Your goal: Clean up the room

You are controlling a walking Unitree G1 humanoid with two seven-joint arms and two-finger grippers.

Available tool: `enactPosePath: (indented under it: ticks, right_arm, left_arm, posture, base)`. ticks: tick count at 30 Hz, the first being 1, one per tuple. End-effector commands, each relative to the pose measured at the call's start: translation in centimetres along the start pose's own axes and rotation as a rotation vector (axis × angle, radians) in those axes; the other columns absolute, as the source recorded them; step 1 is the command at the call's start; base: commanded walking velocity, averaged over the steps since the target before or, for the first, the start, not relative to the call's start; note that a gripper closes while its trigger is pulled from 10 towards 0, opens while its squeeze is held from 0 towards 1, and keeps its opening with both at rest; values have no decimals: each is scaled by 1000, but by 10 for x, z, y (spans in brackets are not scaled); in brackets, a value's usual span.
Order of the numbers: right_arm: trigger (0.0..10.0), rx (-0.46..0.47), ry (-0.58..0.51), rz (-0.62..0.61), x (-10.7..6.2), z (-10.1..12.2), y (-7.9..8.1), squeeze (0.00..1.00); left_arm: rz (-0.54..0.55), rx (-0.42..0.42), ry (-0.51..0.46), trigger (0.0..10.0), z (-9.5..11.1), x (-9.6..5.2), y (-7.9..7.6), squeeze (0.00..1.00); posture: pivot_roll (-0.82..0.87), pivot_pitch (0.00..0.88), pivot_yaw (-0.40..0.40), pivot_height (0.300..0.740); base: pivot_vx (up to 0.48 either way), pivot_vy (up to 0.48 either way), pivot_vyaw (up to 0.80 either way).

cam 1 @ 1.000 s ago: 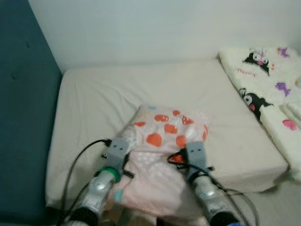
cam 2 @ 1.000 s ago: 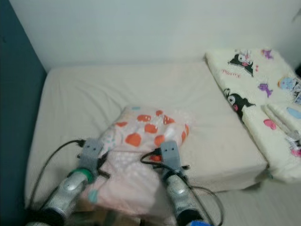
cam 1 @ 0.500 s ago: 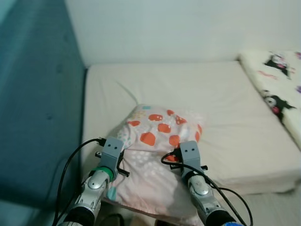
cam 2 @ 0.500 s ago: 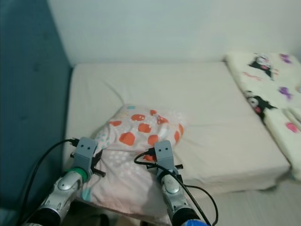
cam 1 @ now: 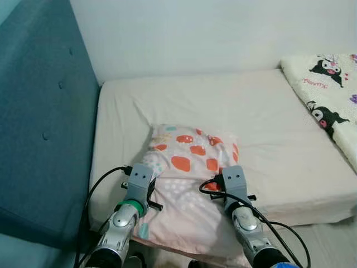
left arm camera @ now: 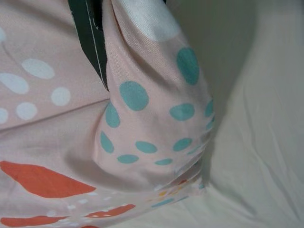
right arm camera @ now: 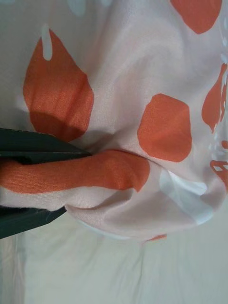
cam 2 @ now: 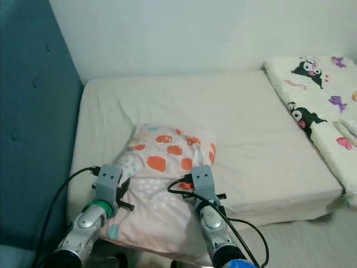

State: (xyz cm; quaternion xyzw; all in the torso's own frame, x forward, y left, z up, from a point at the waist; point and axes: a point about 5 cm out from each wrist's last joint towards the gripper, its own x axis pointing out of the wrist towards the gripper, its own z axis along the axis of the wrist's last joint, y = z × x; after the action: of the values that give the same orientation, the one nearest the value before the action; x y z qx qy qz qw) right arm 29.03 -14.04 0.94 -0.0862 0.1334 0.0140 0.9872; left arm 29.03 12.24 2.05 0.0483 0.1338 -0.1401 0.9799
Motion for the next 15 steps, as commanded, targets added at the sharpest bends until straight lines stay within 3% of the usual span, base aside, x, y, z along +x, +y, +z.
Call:
enactPosePath:
  ticks: [1,5,10,15]
  right_arm:
    - [10000,16,-6,-22,0,1,-5,0]
    - [10000,22,-13,-25,1,2,-5,0]
    - [10000,112,-19,-19,1,4,-4,0]
    - [10000,143,-34,-4,0,5,-3,0]
  left_arm:
    - [52,9,-12,10000,3,0,8,0]
    - [57,23,-28,10000,6,1,9,0]
    - [77,-7,-31,10000,9,2,11,0]
    - [81,-15,-38,10000,11,4,10,0]
  posture:
    - [26,89,15,740]
    - [26,89,15,740]
    - [26,88,16,740]
    - [22,85,20,717]
  base:
    - [0,0,0]
    - [0,0,0]
    - [0,0,0]
    - [0,0,0]
